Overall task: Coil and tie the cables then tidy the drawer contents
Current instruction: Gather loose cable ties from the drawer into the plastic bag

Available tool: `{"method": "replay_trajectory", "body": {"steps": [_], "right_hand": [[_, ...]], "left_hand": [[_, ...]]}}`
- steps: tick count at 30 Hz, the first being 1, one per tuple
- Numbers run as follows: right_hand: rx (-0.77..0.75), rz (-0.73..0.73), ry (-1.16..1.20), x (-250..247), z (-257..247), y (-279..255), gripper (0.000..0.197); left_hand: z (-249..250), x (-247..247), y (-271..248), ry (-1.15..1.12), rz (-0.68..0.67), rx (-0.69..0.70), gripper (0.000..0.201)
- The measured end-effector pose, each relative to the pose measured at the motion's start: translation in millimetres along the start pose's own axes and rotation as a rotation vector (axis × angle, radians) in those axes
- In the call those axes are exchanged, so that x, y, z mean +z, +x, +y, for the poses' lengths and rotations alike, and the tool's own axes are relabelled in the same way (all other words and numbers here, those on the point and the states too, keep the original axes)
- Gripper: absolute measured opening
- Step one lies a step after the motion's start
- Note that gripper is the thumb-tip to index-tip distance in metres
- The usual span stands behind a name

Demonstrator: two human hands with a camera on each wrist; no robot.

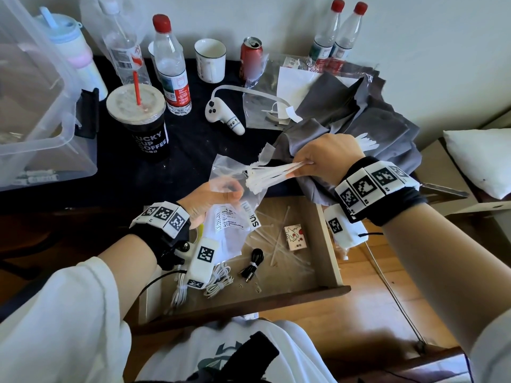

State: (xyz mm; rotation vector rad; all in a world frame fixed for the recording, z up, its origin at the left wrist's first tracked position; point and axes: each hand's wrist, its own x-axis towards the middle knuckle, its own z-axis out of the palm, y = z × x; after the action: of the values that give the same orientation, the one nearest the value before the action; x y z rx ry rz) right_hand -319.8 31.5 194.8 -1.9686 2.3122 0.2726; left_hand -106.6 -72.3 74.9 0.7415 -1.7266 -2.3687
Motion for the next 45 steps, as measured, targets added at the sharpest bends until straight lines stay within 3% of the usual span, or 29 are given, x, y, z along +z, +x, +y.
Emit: {"method": "replay_trajectory", "body": {"steps": [6,14,17,18,23,26,31,36,40,45], "right_hand": [[0.058,0.078,0.049,2,-1,-4,0.030],[-0.012,-0.042,-0.061,-7,-2,-7,0.050],[-0.091,-0.099,-0.099,-10,-2,-6,0.073],[-0.110,-0.103,-0.104,-10,-2,-6,0.077],[-0.128,-0.020,-0.115,-13,-1,-9,0.063],[-0.147,-0.010,-0.111,-13,0,-10,0.072],[-0.195,-0.073,-0.124,-17,-2,-11,0.074],[-0.212,-0.221,-0.114,-14,-9,-5,0.064],[-0.130,-0.279,-0.061,-6,-13,3,0.056],[-0.051,-0.386,0.093,-10,-4,3,0.050]], "left_hand": [[-2,-2,1,-0.098,0.036,-0.004,0.071],[3,4,-5,-0.061,-0.025,-0.051,0.070],[9,9,-8,0.041,0.015,-0.060,0.108],[11,9,-8,0.049,0.017,-0.066,0.113],[11,10,-12,-0.024,-0.007,-0.102,0.104],[8,8,-12,-0.037,-0.042,-0.115,0.101],[10,13,-10,0.021,-0.007,-0.102,0.104],[11,17,-1,0.165,-0.096,-0.095,0.086],[15,24,-2,0.162,-0.120,-0.091,0.064],[10,14,-4,0.079,-0.100,-0.101,0.111]]}}
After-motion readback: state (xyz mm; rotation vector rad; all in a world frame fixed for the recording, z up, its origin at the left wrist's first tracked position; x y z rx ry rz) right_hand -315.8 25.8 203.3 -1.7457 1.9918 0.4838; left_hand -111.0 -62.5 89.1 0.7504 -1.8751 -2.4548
